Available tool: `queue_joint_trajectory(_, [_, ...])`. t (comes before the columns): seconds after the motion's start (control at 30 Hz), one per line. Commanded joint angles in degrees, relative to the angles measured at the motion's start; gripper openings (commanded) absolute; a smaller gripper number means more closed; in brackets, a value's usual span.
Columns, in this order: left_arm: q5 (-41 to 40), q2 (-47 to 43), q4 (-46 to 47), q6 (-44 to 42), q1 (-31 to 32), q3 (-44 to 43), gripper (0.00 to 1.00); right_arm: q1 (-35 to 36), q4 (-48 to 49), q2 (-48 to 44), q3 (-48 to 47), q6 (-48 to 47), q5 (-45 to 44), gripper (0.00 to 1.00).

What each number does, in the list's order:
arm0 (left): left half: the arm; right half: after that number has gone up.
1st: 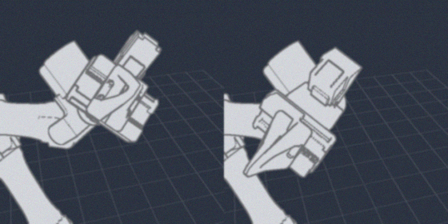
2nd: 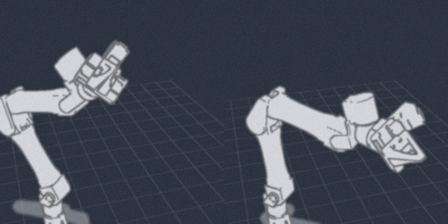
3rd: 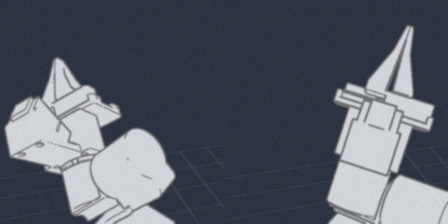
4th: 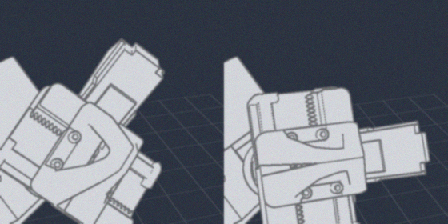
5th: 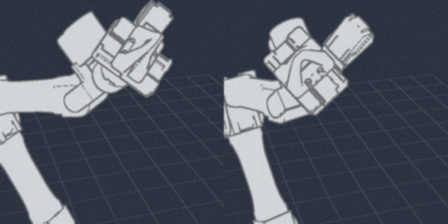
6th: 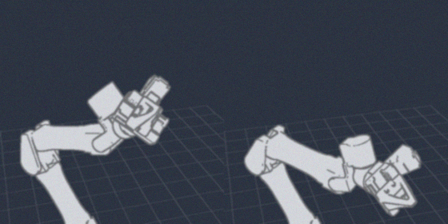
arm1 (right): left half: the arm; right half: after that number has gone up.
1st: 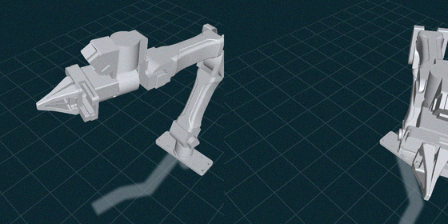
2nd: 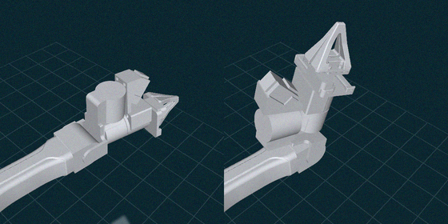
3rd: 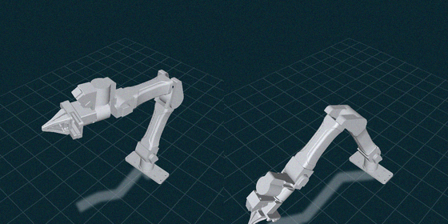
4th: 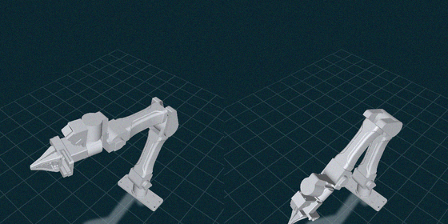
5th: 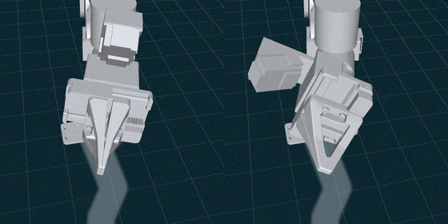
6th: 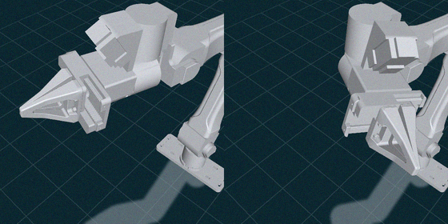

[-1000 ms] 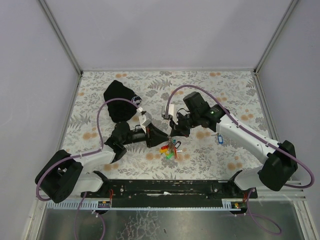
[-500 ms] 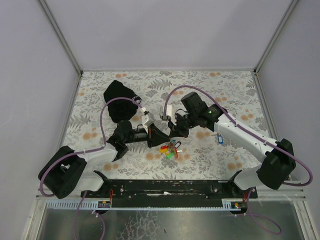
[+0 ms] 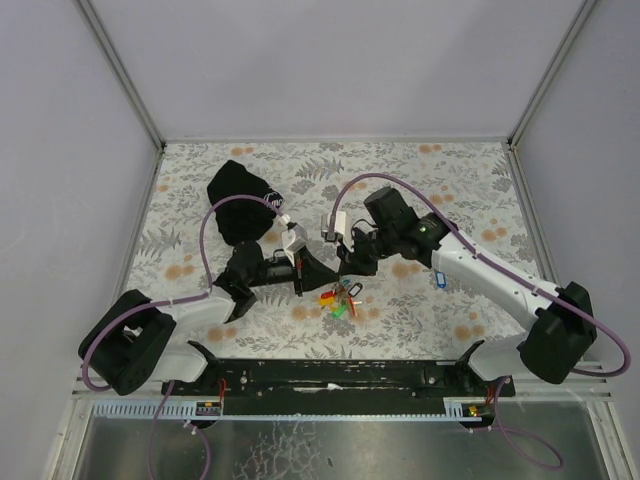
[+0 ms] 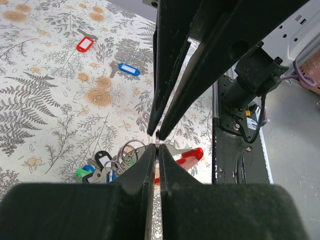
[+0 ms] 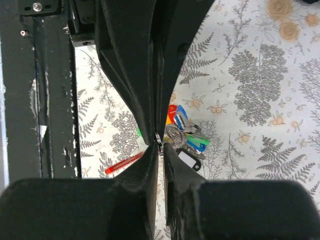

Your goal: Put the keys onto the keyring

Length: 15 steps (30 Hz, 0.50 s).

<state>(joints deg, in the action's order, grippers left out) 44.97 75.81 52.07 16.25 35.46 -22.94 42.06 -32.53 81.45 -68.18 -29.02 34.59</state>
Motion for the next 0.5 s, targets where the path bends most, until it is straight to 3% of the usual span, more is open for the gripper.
queue_joint_trajectory(0.0, [-1.36,0.21,9.73,2.83,-0.22,2.17,0.0,0.52,8.15,-5.8,3.77,2.87,-2.26,0.16])
queue_joint_trajectory(0.17, [-3.49,0.3,15.14,5.36,-0.22,4.06,0.0,-1.43,16.22,-10.67,10.61,5.35,-1.28,0.17])
queue_joint_trajectory(0.33, [-3.81,1.4,19.79,7.4,-0.22,5.05,0.0,-8.29,33.31,-16.24,20.92,13.03,10.96,0.22])
queue_joint_trajectory(0.47, [-3.73,2.68,22.02,8.47,-0.15,5.1,0.0,-8.67,44.96,-18.3,27.37,17.3,13.37,0.28])
